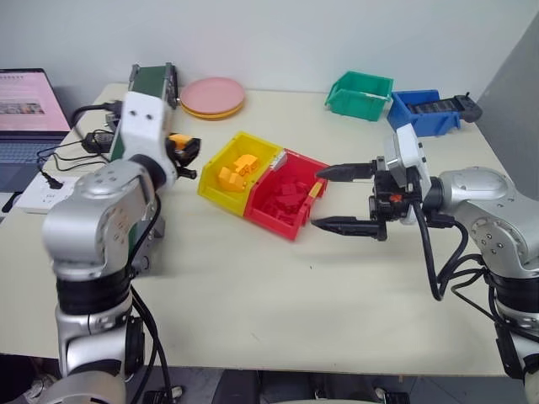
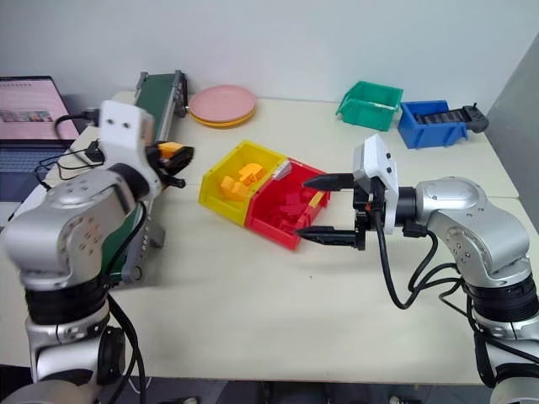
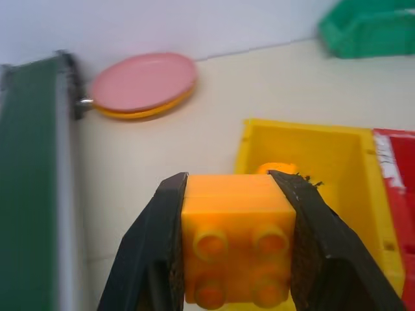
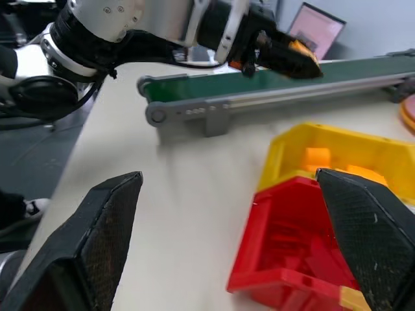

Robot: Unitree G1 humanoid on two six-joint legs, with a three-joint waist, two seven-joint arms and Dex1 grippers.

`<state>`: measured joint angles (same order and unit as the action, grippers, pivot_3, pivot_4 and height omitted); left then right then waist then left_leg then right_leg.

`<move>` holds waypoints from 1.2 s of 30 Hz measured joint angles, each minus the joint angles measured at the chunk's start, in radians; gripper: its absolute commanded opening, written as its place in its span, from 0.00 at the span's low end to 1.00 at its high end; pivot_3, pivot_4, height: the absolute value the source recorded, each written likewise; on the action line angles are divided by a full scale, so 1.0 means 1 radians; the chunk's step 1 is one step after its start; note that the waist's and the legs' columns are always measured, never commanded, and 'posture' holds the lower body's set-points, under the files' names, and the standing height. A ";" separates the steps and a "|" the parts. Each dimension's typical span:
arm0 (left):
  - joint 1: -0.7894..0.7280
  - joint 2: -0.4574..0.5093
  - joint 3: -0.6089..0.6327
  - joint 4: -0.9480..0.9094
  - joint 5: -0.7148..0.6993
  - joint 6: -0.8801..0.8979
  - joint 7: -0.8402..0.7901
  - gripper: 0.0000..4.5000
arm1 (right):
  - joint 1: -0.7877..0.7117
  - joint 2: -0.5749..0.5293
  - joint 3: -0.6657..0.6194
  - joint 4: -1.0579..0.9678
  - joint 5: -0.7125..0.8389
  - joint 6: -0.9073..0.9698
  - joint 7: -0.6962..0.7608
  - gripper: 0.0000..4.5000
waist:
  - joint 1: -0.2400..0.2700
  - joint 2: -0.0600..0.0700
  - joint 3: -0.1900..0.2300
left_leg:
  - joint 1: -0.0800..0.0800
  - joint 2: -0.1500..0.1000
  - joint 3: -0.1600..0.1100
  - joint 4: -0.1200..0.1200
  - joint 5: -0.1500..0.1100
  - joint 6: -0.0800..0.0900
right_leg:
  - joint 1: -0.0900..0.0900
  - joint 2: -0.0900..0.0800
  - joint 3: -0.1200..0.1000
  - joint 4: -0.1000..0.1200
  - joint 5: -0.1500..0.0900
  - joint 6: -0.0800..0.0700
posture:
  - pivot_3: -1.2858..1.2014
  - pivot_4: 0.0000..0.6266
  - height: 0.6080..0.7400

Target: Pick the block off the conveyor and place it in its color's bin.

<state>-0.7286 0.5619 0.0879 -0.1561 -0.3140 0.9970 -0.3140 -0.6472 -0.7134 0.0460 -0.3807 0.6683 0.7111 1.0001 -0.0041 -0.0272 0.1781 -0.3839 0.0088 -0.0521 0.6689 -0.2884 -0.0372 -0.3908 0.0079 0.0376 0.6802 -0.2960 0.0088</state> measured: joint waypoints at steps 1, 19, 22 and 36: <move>-0.010 -0.001 -0.029 0.050 0.008 -0.033 -0.025 0.34 | 0.004 -0.005 -0.007 -0.007 0.000 0.001 -0.008 1.00 | -0.001 0.000 0.000 | 0.000 0.000 0.000 -0.001 0.000 0.000 | -0.001 0.000 0.000 0.000 0.000 0.000 | 0.52 0.24 1.00; -0.135 -0.059 -0.141 0.455 0.117 -0.373 -0.213 0.79 | 0.090 -0.032 -0.065 -0.108 0.023 0.044 -0.107 1.00 | 0.002 0.000 0.000 | -0.017 0.000 0.000 0.010 -0.002 0.003 | -0.016 0.000 0.000 0.010 0.000 0.000 | 0.52 0.24 1.00; -0.135 -0.053 -0.140 0.455 0.128 -0.374 -0.218 0.92 | 0.090 -0.032 -0.065 -0.108 0.023 0.044 -0.106 1.00 | 0.002 0.000 0.000 | -0.017 0.000 0.000 0.010 -0.002 0.003 | -0.016 0.000 -0.001 0.010 0.000 0.000 | 0.52 0.24 1.00; 0.132 0.057 -0.052 0.058 0.080 -0.382 -0.289 0.98 | 0.121 -0.034 -0.065 -0.090 -0.012 -0.009 -0.108 1.00 | 0.000 0.000 0.000 | -0.016 0.001 0.000 0.010 -0.002 0.003 | -0.016 0.001 0.000 0.012 0.000 0.000 | 0.52 0.24 1.00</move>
<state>-0.5961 0.6187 0.0363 -0.0979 -0.2337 0.6149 -0.6027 -0.5259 -0.7472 -0.0189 -0.4705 0.6563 0.7024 0.8923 -0.0041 -0.0271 0.1781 -0.3997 0.0098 -0.0519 0.6791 -0.2902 -0.0338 -0.4068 0.0084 0.0376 0.6920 -0.2958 0.0088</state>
